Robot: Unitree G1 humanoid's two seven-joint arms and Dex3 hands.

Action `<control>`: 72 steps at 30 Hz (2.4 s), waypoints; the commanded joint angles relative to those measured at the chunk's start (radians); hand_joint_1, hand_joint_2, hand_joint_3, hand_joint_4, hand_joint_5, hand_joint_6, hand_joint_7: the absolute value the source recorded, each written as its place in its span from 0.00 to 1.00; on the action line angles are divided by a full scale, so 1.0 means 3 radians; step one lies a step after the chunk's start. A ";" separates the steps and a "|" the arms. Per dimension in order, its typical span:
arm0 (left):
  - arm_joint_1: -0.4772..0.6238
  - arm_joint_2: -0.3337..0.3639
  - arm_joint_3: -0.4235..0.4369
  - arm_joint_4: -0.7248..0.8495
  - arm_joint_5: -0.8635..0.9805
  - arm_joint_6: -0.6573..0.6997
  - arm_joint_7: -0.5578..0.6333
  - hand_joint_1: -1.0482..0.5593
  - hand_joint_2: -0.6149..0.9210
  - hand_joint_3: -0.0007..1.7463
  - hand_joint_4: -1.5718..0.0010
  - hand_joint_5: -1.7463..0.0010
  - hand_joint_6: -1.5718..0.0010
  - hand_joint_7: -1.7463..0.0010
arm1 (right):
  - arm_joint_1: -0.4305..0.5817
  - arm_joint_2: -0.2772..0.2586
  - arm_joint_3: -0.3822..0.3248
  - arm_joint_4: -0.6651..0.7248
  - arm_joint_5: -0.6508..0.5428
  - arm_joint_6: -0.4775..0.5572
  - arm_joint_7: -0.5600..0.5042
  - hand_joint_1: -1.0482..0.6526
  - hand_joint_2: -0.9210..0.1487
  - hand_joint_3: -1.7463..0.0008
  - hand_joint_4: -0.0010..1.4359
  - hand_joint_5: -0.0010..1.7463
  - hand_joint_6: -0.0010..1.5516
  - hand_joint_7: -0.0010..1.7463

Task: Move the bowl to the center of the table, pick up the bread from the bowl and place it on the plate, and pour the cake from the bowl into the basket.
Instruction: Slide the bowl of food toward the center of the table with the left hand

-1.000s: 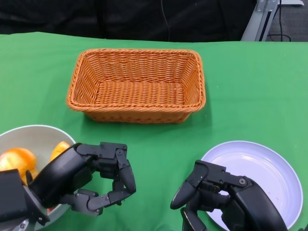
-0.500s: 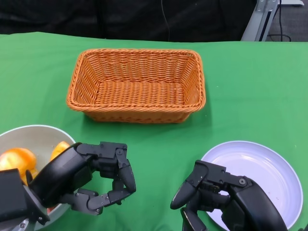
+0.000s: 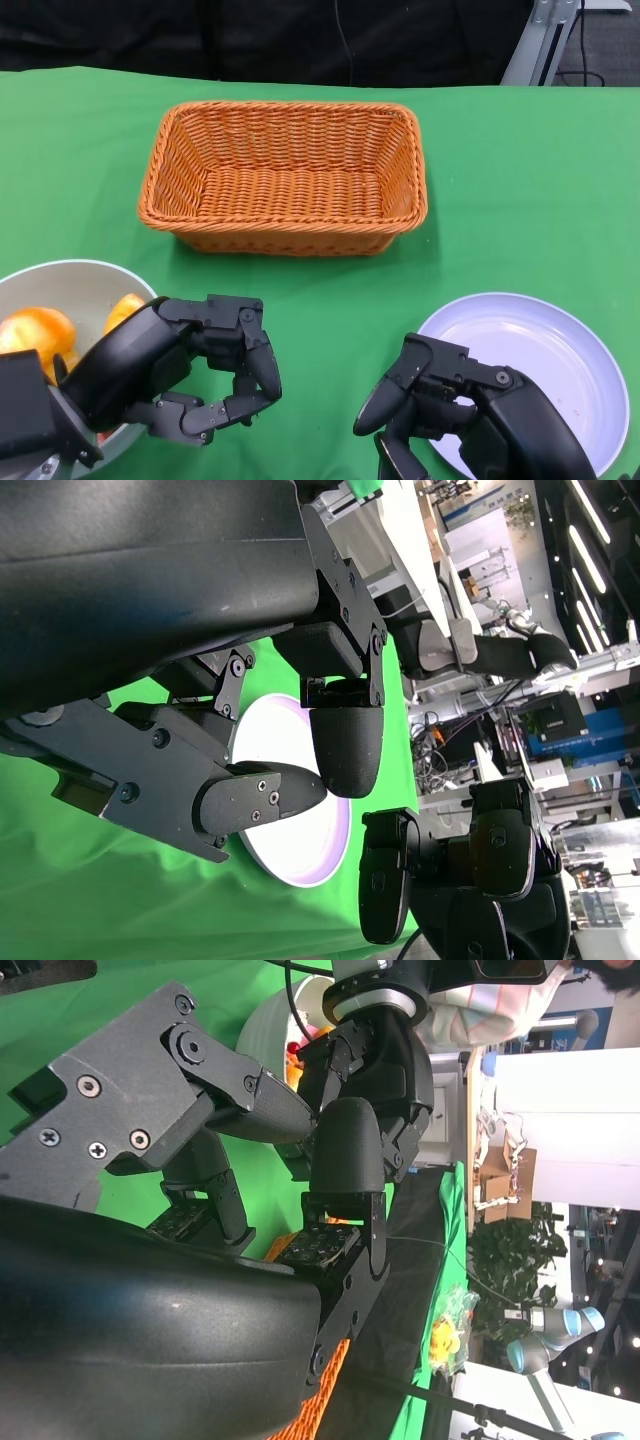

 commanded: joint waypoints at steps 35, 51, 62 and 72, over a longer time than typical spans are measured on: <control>-0.0788 0.0424 0.1257 0.0471 -0.0444 0.0346 0.0485 0.31 1.00 0.11 0.51 0.62 0.42 0.94 | -0.0192 0.0042 0.0025 0.0452 -0.0046 -0.0295 -0.0020 0.55 0.44 0.32 0.57 0.90 0.44 0.76; -0.1262 0.0677 0.1557 0.2112 0.0593 -0.0142 0.2109 0.30 1.00 0.18 0.47 0.85 0.45 1.00 | -0.0226 0.0085 0.0062 0.0446 -0.0108 -0.0229 -0.0055 0.55 0.44 0.32 0.58 0.88 0.44 0.75; -0.1343 0.0768 0.1307 0.2298 0.1106 0.0597 0.2791 0.33 1.00 0.23 0.54 0.91 0.48 0.99 | -0.0238 0.0112 0.0079 0.0462 -0.0099 -0.0235 -0.0049 0.56 0.44 0.32 0.57 0.89 0.45 0.74; -0.1416 0.0960 0.1068 0.2278 0.1065 0.1513 0.2218 0.32 1.00 0.35 0.73 0.98 0.71 1.00 | -0.0242 0.0105 0.0087 0.0465 -0.0134 -0.0260 -0.0054 0.56 0.45 0.32 0.58 0.89 0.45 0.74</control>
